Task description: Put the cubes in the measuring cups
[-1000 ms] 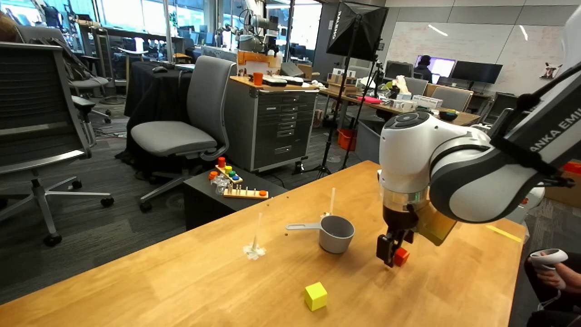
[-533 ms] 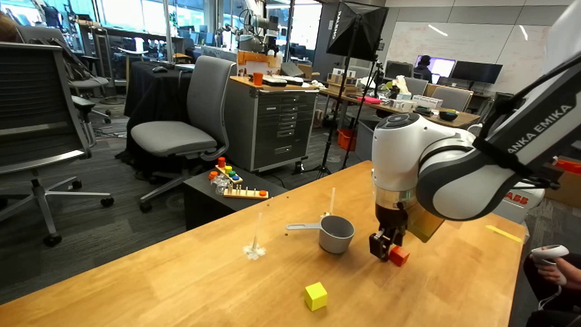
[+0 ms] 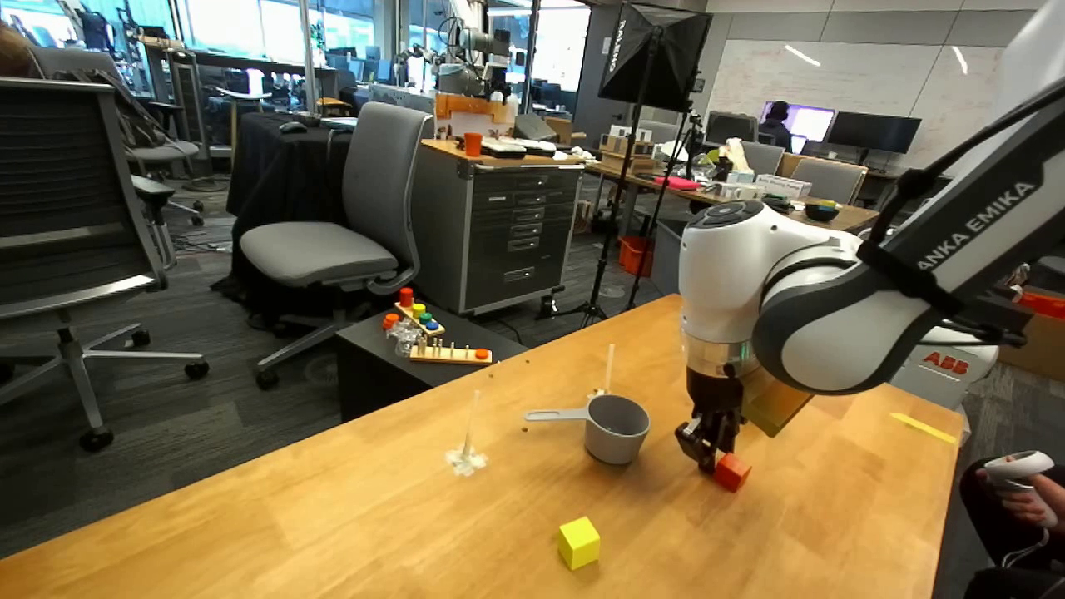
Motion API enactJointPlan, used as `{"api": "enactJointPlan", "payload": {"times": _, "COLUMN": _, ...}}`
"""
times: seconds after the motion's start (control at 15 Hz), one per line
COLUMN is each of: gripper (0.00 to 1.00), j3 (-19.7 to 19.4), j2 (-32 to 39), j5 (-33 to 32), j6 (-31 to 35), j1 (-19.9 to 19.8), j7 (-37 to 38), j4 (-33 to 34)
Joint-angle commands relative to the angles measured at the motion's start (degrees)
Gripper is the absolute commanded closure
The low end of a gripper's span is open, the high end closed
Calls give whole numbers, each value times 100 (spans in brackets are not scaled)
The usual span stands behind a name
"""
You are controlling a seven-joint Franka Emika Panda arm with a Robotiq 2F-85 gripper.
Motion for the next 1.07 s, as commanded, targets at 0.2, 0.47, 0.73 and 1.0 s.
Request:
{"api": "enactJointPlan", "payload": {"times": 0.2, "gripper": 0, "j3": -46, "j2": -30, "j5": 138, "j6": -292, "j1": 81, "j7": -62, "j4": 20}}
{"api": "enactJointPlan", "payload": {"times": 0.47, "gripper": 0, "j3": -45, "j2": -107, "j5": 87, "j6": -238, "j1": 123, "j7": -39, "j4": -91}}
{"api": "enactJointPlan", "payload": {"times": 0.73, "gripper": 1, "j3": -41, "j2": -206, "j5": 71, "j6": -176, "j1": 158, "j7": -37, "j4": -314}}
{"api": "enactJointPlan", "payload": {"times": 1.0, "gripper": 28, "j3": -86, "j2": -273, "j5": -1, "j6": -72, "j1": 204, "j7": -1, "j4": -433}}
